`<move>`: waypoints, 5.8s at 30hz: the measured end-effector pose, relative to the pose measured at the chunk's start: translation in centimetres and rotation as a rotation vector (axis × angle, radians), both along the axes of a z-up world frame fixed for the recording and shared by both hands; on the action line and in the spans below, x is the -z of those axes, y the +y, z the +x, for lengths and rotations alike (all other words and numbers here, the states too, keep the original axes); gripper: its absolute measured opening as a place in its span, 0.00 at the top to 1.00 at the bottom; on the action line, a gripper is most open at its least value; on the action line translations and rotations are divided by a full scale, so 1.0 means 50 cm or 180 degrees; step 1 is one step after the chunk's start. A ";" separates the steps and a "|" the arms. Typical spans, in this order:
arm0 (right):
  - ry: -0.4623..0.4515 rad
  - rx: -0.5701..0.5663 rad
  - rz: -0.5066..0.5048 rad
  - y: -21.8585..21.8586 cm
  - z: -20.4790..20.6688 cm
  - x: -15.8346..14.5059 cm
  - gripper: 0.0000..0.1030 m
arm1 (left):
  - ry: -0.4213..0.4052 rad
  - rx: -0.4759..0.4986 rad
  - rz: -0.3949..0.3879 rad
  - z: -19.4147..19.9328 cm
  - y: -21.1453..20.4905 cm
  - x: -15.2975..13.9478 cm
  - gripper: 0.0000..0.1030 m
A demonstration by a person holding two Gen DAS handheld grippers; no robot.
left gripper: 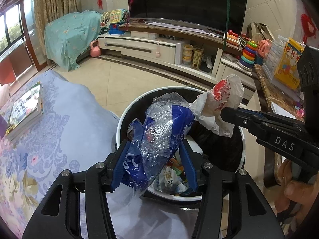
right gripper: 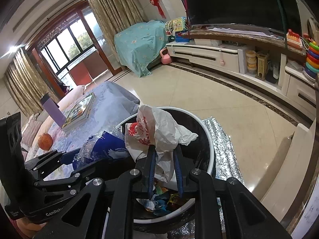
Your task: Collect trash
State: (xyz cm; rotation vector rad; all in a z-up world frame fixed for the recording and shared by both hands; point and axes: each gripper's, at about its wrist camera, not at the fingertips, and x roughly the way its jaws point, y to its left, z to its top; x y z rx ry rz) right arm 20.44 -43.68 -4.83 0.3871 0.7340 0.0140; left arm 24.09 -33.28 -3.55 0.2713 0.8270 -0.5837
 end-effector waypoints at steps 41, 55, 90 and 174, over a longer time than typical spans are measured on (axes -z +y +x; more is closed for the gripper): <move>-0.0548 0.0303 -0.0039 0.140 -0.238 -0.029 0.07 | -0.0301 -0.0619 -0.0759 -0.237 0.279 -0.040 0.15; -0.1226 0.0472 -0.0704 0.232 -0.351 -0.111 0.00 | -0.0984 -0.0844 -0.0838 -0.355 0.366 -0.069 0.00; -0.1410 0.0602 -0.0931 0.296 -0.390 -0.056 0.00 | -0.1506 -0.1106 -0.0669 -0.424 0.401 -0.045 0.00; -0.1457 0.0522 -0.0906 0.317 -0.388 -0.066 0.00 | -0.1525 -0.1068 -0.0620 -0.424 0.400 -0.036 0.00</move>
